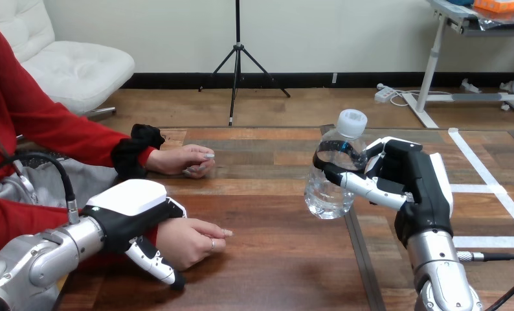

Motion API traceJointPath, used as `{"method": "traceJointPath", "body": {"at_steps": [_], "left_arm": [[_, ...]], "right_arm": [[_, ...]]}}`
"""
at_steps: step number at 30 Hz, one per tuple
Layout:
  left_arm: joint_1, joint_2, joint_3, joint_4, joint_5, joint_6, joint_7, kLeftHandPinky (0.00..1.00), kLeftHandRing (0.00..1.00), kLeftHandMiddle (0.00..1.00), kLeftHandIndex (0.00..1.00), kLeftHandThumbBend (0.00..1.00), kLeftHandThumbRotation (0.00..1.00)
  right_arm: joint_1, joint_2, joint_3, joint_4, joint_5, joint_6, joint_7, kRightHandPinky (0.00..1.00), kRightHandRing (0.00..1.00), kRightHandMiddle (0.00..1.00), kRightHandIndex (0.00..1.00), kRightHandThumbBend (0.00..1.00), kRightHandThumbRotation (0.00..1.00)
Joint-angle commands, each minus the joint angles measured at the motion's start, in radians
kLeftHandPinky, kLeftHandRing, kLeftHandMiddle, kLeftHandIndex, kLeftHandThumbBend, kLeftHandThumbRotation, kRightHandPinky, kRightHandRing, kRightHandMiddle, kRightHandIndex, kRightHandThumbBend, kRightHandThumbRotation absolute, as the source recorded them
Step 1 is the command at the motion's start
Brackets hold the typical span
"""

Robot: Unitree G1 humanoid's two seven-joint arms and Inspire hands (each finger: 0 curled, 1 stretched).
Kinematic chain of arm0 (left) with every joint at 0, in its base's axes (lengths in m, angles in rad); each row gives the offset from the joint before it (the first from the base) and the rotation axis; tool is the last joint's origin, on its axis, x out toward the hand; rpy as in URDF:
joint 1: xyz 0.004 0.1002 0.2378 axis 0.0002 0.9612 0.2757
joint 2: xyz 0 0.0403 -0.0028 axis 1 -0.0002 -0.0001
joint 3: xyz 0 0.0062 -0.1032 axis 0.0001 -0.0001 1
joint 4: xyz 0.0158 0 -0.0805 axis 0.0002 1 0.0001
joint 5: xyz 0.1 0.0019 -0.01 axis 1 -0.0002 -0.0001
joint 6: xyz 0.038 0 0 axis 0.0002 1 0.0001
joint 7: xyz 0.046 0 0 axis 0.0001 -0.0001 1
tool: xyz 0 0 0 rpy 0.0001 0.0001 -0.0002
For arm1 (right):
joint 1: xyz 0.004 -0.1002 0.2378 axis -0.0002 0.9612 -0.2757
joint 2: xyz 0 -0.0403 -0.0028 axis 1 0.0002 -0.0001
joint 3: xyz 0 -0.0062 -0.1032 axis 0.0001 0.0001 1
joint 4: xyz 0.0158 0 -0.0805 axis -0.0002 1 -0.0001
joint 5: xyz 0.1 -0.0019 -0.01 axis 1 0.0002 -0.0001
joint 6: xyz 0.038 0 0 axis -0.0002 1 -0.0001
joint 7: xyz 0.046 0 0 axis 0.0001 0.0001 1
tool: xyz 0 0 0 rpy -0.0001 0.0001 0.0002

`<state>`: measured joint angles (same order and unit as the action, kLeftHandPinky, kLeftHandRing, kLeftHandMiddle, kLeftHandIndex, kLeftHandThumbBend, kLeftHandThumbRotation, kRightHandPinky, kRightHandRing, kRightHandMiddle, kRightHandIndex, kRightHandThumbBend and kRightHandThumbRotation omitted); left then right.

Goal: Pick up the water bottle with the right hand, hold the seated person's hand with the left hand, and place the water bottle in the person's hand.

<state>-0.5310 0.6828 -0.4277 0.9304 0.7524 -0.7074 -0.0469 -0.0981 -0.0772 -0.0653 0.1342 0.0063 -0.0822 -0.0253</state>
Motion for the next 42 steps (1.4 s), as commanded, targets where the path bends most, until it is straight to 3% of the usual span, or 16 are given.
{"method": "traceJointPath", "body": {"at_steps": [1,7,18,25,42], "left_arm": [[-0.057,0.009,-0.001,0.023,-0.007,-0.016,0.020,0.38,0.46,0.52,0.58,1.00,0.44],[-0.064,0.016,0.000,0.043,-0.005,-0.026,0.030,0.40,0.46,0.52,0.57,1.00,0.44],[-0.070,0.028,0.010,0.060,-0.012,0.006,0.020,0.46,0.51,0.58,0.62,1.00,0.42],[-0.074,0.039,0.004,0.074,0.006,0.007,0.058,0.50,0.55,0.61,0.65,1.00,0.41],[-0.088,0.039,-0.019,0.106,0.034,0.029,0.096,0.55,0.58,0.63,0.67,1.00,0.42]], "right_arm": [[-0.067,0.000,-0.021,-0.077,0.027,-0.019,0.002,0.03,0.07,0.11,0.10,0.48,0.00],[-0.067,0.000,-0.023,-0.083,0.026,-0.013,0.000,0.02,0.06,0.11,0.10,0.48,0.00],[-0.068,-0.003,-0.029,-0.079,0.026,-0.017,0.002,0.02,0.06,0.10,0.10,0.49,0.00],[-0.070,-0.005,-0.032,-0.080,0.030,-0.009,0.003,0.02,0.06,0.10,0.10,0.49,0.00],[-0.073,-0.015,-0.034,-0.076,0.021,-0.016,0.007,0.01,0.06,0.10,0.10,0.50,0.00]]}}
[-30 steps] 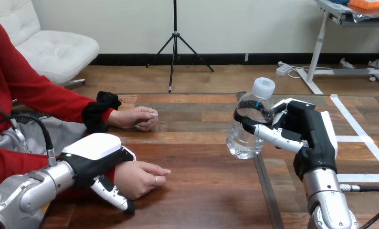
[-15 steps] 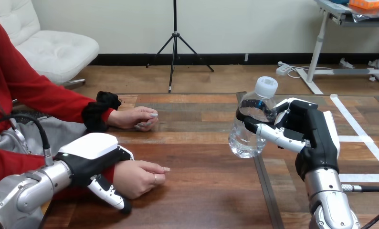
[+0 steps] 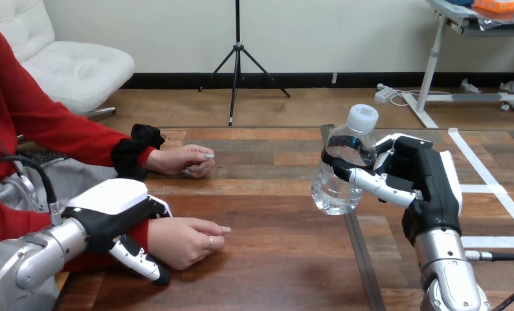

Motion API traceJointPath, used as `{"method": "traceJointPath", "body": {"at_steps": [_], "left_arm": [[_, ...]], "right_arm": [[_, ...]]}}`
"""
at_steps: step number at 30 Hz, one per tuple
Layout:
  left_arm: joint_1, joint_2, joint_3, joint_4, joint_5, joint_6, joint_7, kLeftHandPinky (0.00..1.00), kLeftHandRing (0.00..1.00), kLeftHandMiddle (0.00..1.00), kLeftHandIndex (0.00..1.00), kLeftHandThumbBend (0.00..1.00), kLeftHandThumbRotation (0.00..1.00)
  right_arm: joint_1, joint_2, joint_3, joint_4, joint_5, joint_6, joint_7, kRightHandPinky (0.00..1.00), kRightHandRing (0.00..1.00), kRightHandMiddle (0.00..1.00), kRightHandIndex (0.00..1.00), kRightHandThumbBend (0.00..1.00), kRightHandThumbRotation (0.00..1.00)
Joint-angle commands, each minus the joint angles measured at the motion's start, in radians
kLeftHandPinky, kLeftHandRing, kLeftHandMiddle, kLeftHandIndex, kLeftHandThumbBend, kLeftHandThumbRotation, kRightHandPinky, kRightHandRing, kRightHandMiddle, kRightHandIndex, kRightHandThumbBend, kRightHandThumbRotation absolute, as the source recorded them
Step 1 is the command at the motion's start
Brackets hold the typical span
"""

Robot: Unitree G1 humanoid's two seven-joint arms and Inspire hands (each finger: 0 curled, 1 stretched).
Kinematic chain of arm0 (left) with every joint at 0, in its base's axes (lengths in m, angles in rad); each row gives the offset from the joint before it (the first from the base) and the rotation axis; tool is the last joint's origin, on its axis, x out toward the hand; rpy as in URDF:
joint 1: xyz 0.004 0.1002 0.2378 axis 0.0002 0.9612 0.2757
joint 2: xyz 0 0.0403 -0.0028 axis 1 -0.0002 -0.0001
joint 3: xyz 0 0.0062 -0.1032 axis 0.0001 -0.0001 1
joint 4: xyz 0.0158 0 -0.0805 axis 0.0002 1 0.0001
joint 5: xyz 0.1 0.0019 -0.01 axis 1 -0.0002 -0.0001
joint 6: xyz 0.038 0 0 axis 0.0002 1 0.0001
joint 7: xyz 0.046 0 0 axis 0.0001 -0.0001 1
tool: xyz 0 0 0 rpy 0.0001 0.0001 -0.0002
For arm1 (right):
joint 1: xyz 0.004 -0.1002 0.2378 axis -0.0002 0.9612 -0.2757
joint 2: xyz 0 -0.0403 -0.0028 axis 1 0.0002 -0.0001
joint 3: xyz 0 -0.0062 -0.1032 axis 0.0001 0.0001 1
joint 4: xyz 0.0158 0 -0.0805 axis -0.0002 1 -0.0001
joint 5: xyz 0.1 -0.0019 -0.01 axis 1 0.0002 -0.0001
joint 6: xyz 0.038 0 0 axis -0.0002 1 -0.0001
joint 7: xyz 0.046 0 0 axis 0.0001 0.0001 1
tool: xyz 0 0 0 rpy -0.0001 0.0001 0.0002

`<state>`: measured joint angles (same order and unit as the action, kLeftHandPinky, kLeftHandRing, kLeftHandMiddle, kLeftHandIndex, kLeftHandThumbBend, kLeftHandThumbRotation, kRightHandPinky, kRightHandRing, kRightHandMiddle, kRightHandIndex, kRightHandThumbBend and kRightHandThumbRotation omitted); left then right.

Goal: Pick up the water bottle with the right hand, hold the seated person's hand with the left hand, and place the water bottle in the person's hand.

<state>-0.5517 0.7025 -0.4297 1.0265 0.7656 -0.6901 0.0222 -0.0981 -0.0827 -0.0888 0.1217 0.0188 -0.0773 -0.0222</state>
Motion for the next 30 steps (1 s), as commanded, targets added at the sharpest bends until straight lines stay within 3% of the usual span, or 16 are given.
{"method": "traceJointPath", "body": {"at_steps": [1,22,30], "left_arm": [[-0.067,0.018,-0.017,0.012,0.021,0.012,0.029,0.55,0.58,0.63,0.67,1.00,0.42],[-0.079,-0.006,-0.037,0.041,0.027,0.008,0.045,0.51,0.54,0.59,0.63,1.00,0.41],[-0.079,-0.016,-0.039,0.045,0.025,-0.010,0.055,0.44,0.48,0.55,0.59,1.00,0.39]], "right_arm": [[-0.073,-0.010,-0.010,-0.063,0.009,-0.021,0.004,0.01,0.06,0.10,0.10,0.50,0.00],[-0.073,-0.009,-0.012,-0.081,0.016,-0.002,0.013,0.02,0.06,0.10,0.10,0.49,0.00],[-0.073,-0.010,-0.012,-0.085,0.011,0.007,0.011,0.02,0.06,0.10,0.10,0.49,0.00]]}}
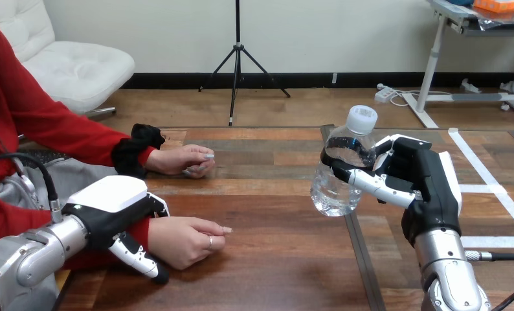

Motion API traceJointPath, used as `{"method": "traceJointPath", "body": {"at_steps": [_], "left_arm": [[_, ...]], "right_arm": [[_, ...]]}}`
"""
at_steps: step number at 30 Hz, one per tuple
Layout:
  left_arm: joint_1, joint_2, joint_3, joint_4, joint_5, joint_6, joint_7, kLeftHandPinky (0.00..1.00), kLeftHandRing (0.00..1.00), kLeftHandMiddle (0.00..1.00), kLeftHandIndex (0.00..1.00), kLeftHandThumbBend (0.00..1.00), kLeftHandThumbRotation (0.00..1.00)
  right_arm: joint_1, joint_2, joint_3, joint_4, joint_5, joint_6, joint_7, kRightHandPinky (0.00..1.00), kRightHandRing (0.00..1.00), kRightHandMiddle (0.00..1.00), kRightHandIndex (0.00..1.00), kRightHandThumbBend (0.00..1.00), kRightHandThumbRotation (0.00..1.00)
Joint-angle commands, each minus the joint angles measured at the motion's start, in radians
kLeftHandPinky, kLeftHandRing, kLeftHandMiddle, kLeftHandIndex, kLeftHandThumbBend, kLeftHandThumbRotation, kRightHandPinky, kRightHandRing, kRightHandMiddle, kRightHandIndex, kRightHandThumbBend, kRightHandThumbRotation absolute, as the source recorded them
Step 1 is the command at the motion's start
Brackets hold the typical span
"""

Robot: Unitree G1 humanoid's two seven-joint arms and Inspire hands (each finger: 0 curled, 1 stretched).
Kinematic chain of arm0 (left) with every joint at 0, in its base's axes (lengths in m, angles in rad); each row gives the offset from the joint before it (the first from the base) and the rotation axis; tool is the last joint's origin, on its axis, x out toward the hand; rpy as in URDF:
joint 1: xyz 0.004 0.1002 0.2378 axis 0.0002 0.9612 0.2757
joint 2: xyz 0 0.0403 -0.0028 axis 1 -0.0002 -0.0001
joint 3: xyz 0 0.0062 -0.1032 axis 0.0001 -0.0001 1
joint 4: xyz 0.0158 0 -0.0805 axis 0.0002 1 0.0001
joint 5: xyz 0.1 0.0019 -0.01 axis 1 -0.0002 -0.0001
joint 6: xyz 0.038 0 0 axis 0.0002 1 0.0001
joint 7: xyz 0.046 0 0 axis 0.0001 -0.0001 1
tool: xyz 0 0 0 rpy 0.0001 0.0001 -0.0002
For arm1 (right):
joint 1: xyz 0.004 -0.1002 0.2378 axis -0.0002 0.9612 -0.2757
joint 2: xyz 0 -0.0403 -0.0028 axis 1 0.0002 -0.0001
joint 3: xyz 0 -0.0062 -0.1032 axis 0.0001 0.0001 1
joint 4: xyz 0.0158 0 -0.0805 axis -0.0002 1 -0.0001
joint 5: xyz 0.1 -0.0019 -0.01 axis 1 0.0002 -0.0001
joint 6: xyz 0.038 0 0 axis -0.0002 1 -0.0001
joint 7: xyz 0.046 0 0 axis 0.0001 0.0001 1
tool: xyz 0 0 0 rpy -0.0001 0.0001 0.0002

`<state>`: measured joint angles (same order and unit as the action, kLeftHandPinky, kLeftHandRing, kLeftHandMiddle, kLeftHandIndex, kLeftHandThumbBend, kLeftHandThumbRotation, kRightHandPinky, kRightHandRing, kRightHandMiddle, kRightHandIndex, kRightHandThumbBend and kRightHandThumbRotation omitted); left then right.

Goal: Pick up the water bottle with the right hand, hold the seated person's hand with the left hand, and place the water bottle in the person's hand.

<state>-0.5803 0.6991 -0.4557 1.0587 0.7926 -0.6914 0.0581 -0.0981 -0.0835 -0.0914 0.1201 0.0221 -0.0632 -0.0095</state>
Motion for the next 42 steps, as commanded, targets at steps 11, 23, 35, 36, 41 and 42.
{"method": "traceJointPath", "body": {"at_steps": [11,23,35,36,41,42], "left_arm": [[-0.051,-0.021,-0.020,0.008,0.005,-0.016,0.020,0.33,0.39,0.46,0.51,1.00,0.33],[-0.047,-0.031,-0.016,0.017,-0.005,-0.032,0.017,0.24,0.31,0.37,0.42,0.96,0.23],[-0.041,-0.038,-0.010,0.015,-0.023,-0.038,0.008,0.21,0.28,0.34,0.39,0.92,0.19],[-0.041,-0.038,-0.010,0.014,-0.024,-0.038,0.007,0.21,0.28,0.34,0.38,0.92,0.19],[-0.038,-0.040,-0.005,0.017,-0.037,-0.055,0.012,0.21,0.27,0.34,0.38,0.91,0.16],[-0.038,-0.040,-0.005,0.019,-0.039,-0.059,0.014,0.21,0.27,0.34,0.38,0.91,0.16]], "right_arm": [[-0.074,-0.008,-0.009,-0.085,0.012,0.001,0.003,0.02,0.06,0.10,0.10,0.49,0.00],[-0.074,-0.005,-0.010,-0.093,0.021,0.008,0.008,0.02,0.07,0.11,0.10,0.49,0.00],[-0.079,-0.005,-0.011,-0.090,0.035,0.015,0.015,0.03,0.06,0.11,0.10,0.47,0.00],[-0.079,-0.005,-0.011,-0.089,0.036,0.015,0.016,0.03,0.06,0.11,0.10,0.47,0.00],[-0.083,-0.006,-0.008,-0.082,0.030,0.010,0.016,0.03,0.06,0.10,0.10,0.47,0.00],[-0.084,-0.007,-0.008,-0.080,0.029,0.008,0.016,0.03,0.06,0.10,0.10,0.47,0.00]]}}
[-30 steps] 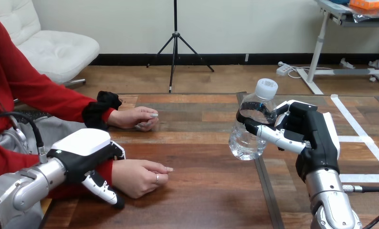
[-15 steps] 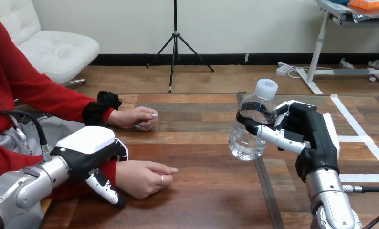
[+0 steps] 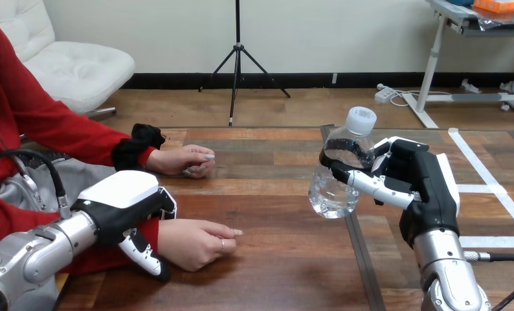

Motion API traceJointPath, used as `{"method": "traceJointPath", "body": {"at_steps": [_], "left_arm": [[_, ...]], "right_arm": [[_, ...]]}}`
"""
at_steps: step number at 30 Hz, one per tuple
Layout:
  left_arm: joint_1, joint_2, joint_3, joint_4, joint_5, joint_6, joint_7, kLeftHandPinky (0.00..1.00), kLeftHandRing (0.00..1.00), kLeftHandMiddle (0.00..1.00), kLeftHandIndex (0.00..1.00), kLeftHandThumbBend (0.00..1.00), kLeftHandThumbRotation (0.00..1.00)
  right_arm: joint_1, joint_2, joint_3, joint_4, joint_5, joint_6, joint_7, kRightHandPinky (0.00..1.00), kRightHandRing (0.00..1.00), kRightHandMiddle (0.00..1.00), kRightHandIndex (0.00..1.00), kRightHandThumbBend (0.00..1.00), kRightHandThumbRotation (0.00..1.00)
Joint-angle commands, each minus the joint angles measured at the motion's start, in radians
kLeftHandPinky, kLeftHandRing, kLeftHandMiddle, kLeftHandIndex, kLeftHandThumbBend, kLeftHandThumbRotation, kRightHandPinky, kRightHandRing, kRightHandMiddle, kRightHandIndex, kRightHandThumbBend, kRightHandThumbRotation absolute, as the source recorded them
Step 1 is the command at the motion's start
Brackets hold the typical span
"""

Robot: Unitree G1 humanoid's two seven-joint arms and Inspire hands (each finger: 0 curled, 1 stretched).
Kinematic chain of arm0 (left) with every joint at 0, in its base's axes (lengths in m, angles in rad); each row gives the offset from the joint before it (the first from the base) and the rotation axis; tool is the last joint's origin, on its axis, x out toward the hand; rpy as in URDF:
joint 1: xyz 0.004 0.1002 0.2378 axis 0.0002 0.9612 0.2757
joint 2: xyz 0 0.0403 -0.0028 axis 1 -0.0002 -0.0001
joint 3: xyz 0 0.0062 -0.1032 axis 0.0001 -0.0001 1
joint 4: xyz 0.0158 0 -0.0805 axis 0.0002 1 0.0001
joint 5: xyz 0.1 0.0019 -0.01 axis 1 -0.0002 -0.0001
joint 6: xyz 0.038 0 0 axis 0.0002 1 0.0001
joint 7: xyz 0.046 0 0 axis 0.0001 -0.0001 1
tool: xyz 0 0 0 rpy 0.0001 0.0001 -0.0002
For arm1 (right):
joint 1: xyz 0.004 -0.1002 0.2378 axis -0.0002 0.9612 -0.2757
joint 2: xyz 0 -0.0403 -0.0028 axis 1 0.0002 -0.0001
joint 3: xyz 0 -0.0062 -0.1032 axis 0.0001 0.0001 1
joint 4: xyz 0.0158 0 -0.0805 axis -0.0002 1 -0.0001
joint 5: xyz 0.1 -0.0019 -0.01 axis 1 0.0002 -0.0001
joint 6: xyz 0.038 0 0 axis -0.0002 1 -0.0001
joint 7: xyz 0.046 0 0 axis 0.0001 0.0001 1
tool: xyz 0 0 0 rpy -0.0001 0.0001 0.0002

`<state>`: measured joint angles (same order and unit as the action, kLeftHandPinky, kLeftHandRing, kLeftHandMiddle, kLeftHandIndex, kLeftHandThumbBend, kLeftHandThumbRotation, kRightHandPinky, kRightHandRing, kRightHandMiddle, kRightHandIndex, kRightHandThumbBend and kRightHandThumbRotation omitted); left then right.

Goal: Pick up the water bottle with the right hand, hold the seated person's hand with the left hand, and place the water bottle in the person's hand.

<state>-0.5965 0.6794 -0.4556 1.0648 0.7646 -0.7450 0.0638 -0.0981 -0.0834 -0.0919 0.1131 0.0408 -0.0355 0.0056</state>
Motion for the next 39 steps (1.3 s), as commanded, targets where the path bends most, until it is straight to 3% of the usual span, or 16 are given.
{"method": "traceJointPath", "body": {"at_steps": [1,24,30,33,39], "left_arm": [[-0.022,-0.021,-0.005,0.012,-0.012,-0.006,0.009,0.21,0.27,0.34,0.38,0.91,0.15],[-0.013,-0.033,0.010,-0.018,-0.072,-0.002,-0.042,0.20,0.27,0.34,0.38,0.87,0.13],[-0.006,-0.036,0.011,-0.040,-0.075,0.002,-0.037,0.21,0.27,0.34,0.37,0.86,0.11],[-0.003,-0.039,0.013,-0.048,-0.080,0.002,-0.033,0.21,0.27,0.34,0.37,0.85,0.11],[0.008,-0.038,0.011,-0.079,-0.070,0.012,-0.008,0.21,0.27,0.34,0.37,0.84,0.10]], "right_arm": [[-0.085,-0.006,-0.007,-0.070,0.012,-0.023,0.004,0.03,0.06,0.10,0.10,0.47,0.00],[-0.113,0.020,0.008,-0.055,0.024,-0.012,0.018,0.03,0.05,0.09,0.09,0.45,0.00],[-0.127,0.029,0.009,-0.027,0.036,-0.027,0.031,0.03,0.05,0.09,0.09,0.45,0.00],[-0.133,0.035,0.007,-0.024,0.045,-0.010,0.030,0.03,0.05,0.09,0.09,0.45,0.00],[-0.142,0.032,0.018,0.004,0.032,-0.037,0.033,0.03,0.06,0.09,0.09,0.47,0.00]]}}
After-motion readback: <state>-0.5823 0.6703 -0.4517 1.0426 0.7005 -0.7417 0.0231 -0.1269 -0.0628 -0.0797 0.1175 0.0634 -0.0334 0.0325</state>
